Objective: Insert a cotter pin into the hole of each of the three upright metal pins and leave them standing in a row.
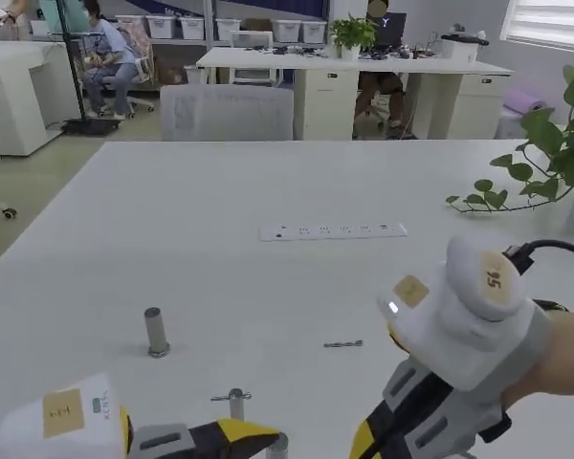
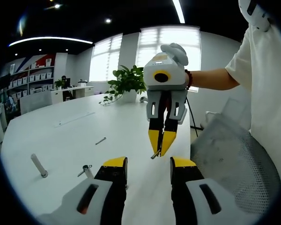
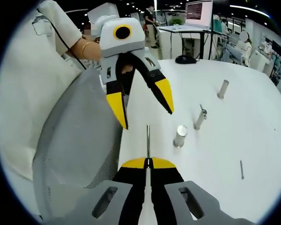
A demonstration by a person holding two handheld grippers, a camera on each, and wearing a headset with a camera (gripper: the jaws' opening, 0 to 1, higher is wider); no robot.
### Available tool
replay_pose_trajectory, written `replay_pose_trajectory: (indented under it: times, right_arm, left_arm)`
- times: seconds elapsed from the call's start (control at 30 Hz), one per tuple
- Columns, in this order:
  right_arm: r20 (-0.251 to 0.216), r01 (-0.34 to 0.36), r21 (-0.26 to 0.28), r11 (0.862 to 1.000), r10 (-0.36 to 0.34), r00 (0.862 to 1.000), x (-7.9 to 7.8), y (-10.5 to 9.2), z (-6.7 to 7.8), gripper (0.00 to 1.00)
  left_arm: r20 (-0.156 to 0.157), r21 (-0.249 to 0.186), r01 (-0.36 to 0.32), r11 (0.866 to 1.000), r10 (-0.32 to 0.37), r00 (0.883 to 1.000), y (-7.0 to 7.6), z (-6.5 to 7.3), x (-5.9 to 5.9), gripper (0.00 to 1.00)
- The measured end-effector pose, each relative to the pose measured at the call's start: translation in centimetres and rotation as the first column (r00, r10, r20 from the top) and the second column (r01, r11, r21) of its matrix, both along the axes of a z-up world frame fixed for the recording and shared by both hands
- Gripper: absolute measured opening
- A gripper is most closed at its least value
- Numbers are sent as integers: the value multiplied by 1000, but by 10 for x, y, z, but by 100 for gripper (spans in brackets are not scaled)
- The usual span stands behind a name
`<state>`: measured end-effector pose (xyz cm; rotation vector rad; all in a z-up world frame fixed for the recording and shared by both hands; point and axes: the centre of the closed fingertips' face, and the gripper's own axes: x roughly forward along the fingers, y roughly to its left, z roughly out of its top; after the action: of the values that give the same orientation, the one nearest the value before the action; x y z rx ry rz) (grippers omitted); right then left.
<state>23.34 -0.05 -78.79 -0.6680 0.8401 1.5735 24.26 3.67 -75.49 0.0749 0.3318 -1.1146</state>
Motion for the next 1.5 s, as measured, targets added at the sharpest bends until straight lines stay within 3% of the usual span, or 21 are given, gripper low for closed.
replay_pose_trajectory:
  times: [0.33,0.57,1.17,1.5]
  right_arm:
    - [34,27,-76,997,-25,999,16,-6,-7,3]
    - [53,24,-107,994,-18,998,27,-7,-13,3]
    - [78,10,-177,984,4,997,49,-11,-35,3]
    - [89,-12,-207,978,31,996,55,-10,-45,3]
  left_arm:
    - [34,0,-66,998,66,997,8,-6,19,37]
    - [35,17,-97,995,96,995,10,-17,30,36]
    - [-6,84,-113,990,114,993,3,-52,46,31]
    - [-28,94,-123,988,126,992,4,-61,50,25]
